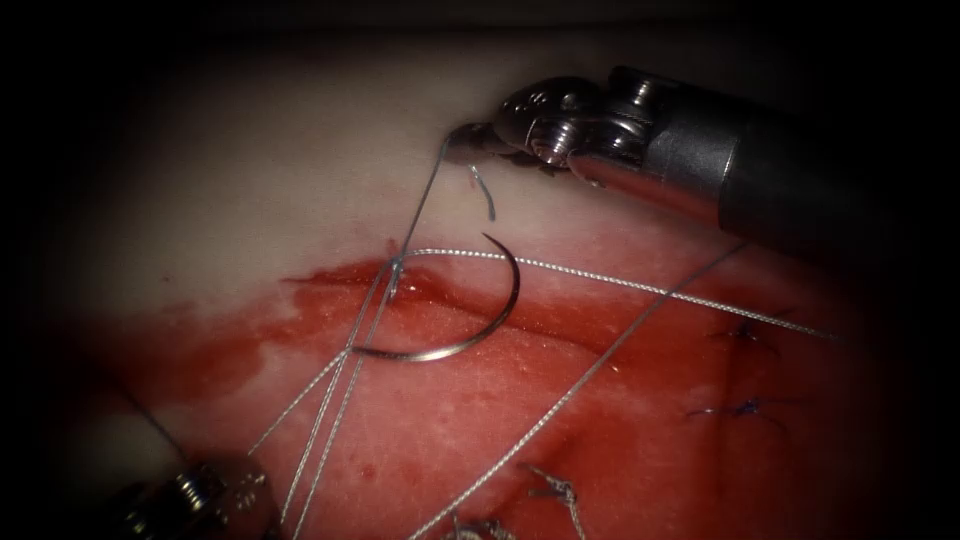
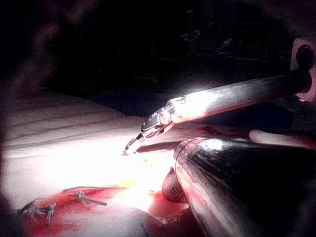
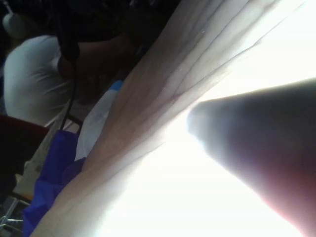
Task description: Wound Closure
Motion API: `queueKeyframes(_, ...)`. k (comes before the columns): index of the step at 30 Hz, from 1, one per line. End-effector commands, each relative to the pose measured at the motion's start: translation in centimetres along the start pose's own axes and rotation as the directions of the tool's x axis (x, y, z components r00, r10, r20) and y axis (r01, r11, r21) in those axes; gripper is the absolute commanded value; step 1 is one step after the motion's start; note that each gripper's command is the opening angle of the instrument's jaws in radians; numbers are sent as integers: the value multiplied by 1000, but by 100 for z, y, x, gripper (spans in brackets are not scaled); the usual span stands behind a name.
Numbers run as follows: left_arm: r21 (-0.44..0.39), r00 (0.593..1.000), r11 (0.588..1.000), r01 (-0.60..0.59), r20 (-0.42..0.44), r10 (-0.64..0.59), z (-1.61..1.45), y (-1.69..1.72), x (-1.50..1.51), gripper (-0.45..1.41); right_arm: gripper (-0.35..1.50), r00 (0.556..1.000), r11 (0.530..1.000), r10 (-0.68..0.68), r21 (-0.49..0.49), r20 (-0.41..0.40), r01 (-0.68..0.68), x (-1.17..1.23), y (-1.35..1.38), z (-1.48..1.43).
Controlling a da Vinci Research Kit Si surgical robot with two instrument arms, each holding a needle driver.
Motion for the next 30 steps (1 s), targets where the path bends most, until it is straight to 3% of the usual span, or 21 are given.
queueKeyframes(1,10,1000,1000,-3,-2,3,-10,4,10,-45,-35,1000,1000,4,8,16,-4,-15,-11,-5)
queueKeyframes(30,22,1000,1000,5,7,-6,-14,2,5,-45,-35,999,1000,14,13,36,-14,-8,-18,-2)
